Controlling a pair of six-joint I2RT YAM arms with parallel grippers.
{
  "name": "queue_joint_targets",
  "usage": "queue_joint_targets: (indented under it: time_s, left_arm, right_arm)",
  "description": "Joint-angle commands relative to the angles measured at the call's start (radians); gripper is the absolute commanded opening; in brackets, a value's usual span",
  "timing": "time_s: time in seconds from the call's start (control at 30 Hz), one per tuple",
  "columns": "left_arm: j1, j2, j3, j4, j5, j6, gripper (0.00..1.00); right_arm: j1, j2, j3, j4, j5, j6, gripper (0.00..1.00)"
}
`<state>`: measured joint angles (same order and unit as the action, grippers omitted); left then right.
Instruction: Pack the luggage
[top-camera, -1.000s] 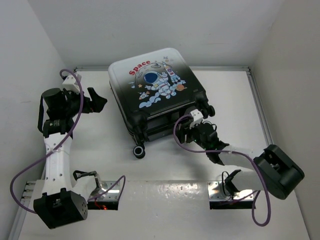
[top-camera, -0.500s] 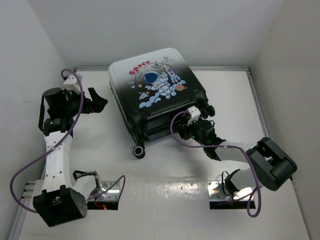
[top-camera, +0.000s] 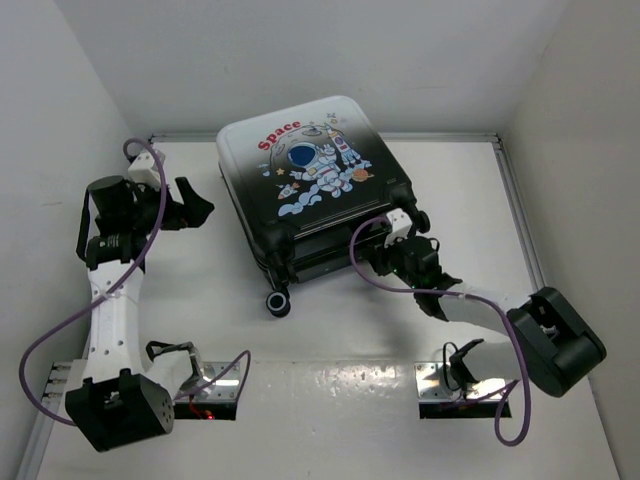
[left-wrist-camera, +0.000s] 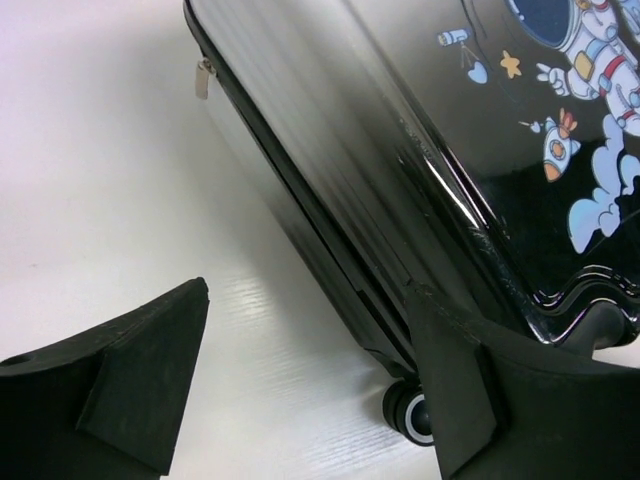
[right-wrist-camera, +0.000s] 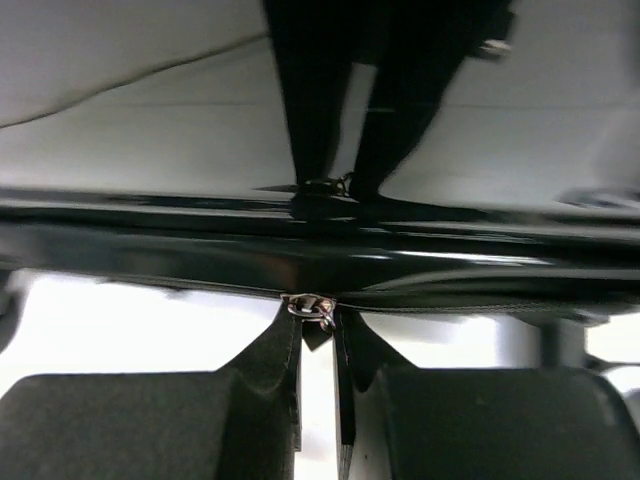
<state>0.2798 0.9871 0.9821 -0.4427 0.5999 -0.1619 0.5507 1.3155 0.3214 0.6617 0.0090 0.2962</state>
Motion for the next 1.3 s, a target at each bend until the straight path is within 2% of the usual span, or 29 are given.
queue_joint_targets:
  time_s: [0.0, 0.17, 0.2, 0.37, 0.4, 0.43, 0.5, 0.67, 0.77, 0.9, 1.0, 1.17, 1.27]
  left_arm:
    - [-0.008, 0.031, 0.085, -0.092, -0.014, 0.007, 0.83]
    - [-0.022, 0.113, 0.18, -0.275, 0.004, 0.022, 0.82]
    - [-0.045, 0.113, 0.193, -0.295, 0.024, 0.031, 0.88]
    - [-0.165, 0.104, 0.285, -0.439, 0.063, 0.056, 0.97]
    - [-0.192, 0.137, 0.335, -0.537, 0.063, 0.065, 1.0]
    - [-0.25, 0.156, 0.355, -0.585, 0.063, 0.065, 1.0]
    - [-0.289, 0.17, 0.368, -0.651, 0.084, 0.065, 1.0]
    - [-0.366, 0.107, 0.279, -0.636, 0.035, -0.083, 1.0]
    - [-0.413, 0.119, 0.256, -0.636, -0.104, -0.201, 1.0]
    - [-0.493, 0.128, 0.274, -0.607, -0.228, -0.258, 1.0]
    - [-0.502, 0.128, 0.299, -0.578, -0.307, -0.271, 1.0]
    - [-0.479, 0.173, 0.36, -0.513, -0.365, -0.317, 1.0]
    - [-0.504, 0.182, 0.345, -0.499, -0.391, -0.358, 1.0]
  right_arm:
    - [-0.058, -0.077, 0.008, 0.023, 0.13, -0.04, 0.0]
    - [-0.077, -0.094, 0.002, 0.007, 0.118, -0.058, 0.0]
    - [-0.074, -0.093, 0.005, 0.007, 0.118, -0.068, 0.0]
    - [-0.026, -0.047, 0.053, -0.011, 0.131, -0.08, 0.0]
    - [-0.02, -0.033, 0.07, -0.014, 0.123, -0.086, 0.0]
    - [-0.006, -0.024, 0.079, -0.02, 0.121, -0.089, 0.0]
    - [0.015, 0.007, 0.105, -0.017, 0.115, -0.097, 0.0]
    - [0.055, 0.076, 0.143, -0.01, 0.109, -0.111, 0.0]
    - [0.068, 0.099, 0.166, -0.002, 0.106, -0.117, 0.0]
    - [0.086, 0.158, 0.197, 0.027, 0.1, -0.12, 0.0]
    - [0.1, 0.191, 0.252, 0.042, 0.098, -0.123, 0.0]
    - [0.129, 0.274, 0.34, 0.062, 0.101, -0.106, 0.0]
    - [0.141, 0.313, 0.377, 0.072, 0.105, -0.095, 0.0]
